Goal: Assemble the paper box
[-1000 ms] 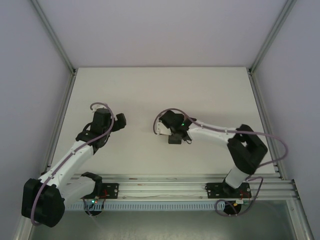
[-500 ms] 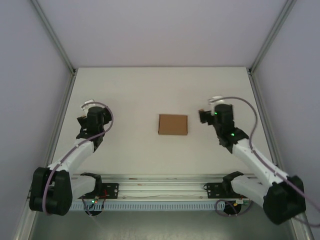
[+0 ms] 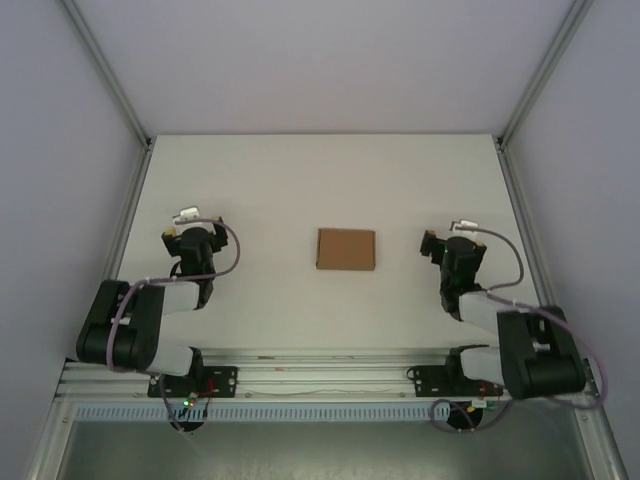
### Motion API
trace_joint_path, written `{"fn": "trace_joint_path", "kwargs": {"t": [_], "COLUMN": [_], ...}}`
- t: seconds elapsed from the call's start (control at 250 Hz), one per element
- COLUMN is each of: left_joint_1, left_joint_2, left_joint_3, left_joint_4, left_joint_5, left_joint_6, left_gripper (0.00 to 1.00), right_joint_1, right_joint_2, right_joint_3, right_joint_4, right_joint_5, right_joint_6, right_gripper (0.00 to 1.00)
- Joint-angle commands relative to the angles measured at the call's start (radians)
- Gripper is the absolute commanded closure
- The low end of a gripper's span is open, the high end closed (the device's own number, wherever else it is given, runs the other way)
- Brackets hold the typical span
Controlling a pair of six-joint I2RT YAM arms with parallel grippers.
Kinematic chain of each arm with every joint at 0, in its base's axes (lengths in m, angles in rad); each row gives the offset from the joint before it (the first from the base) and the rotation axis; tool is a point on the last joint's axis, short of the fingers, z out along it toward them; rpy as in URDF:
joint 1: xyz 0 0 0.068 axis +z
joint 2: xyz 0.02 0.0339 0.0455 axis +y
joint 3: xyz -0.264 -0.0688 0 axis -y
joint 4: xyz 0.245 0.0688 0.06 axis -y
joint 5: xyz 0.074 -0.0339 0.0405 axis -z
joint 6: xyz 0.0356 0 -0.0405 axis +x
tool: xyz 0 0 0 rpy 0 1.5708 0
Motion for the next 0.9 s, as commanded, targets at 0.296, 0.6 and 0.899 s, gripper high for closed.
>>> {"fn": "trace_joint_path", "kwargs": {"t": [0.296, 0.6, 0.899], "left_joint_1": [0.038, 0.038, 0.038], "left_joint_2": [0.059, 0.055, 0.057], "left_joint_3": [-0.010, -0.008, -0.010], "left_joint_4": [0.145, 0.137, 0.141], "left_joint_5": [0.101, 0.102, 0.102], "left_joint_6": [0.026, 0.023, 0.024], "left_gripper": [0.00, 0.00, 0.00], "right_joint_1": [-0.128, -0.129, -0.129], "right_joint_2": [0.203, 0.207, 0.207], "right_joint_3": [0.125, 0.119, 0.119], "right_joint_4": [0.146, 0.163, 0.161], "right_joint_5": [-0.135, -0.136, -0.136], "right_joint_6": [0.085, 0.084, 0.084], "right_gripper": [0.00, 0.00, 0.00]}}
